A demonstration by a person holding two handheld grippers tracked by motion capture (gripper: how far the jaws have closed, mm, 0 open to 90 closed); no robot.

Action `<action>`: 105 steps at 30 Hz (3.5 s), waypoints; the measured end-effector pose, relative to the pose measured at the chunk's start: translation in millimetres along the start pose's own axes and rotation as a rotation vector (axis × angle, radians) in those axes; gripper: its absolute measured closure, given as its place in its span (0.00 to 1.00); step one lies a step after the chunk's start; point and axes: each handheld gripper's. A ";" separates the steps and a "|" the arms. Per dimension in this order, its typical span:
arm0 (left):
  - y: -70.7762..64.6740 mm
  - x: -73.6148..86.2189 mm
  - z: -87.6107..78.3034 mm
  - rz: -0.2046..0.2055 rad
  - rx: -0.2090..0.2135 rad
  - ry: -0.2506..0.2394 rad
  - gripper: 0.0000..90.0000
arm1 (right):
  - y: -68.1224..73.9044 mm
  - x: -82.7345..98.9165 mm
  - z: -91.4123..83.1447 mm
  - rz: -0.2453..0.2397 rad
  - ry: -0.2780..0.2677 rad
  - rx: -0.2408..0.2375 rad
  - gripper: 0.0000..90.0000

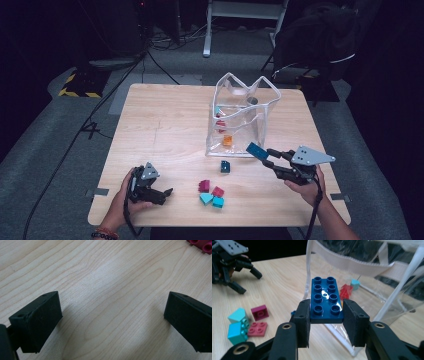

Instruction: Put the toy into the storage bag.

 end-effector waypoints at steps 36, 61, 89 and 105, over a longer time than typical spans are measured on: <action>0.0 0.0 0.0 0.000 0.000 0.000 0.02 | -42.8 -100.5 26.1 -0.005 -0.030 0.124 0.66; 0.0 0.0 0.0 0.000 0.000 0.000 0.02 | -60.5 -130.5 112.3 0.065 0.100 0.187 0.66; 0.0 0.0 -0.1 0.000 0.000 0.000 0.02 | -54.1 -134.4 90.2 0.063 0.044 0.204 0.57; 0.1 0.0 0.0 0.001 0.000 0.000 0.02 | -24.4 -109.3 37.3 0.007 -0.015 0.073 0.53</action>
Point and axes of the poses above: each handheld gripper's, and its own axes: z roughly forward along the jaws, x roughly out of its underside, y roughly to its left, and after that the axes turned 2 degrees about y, right-handed
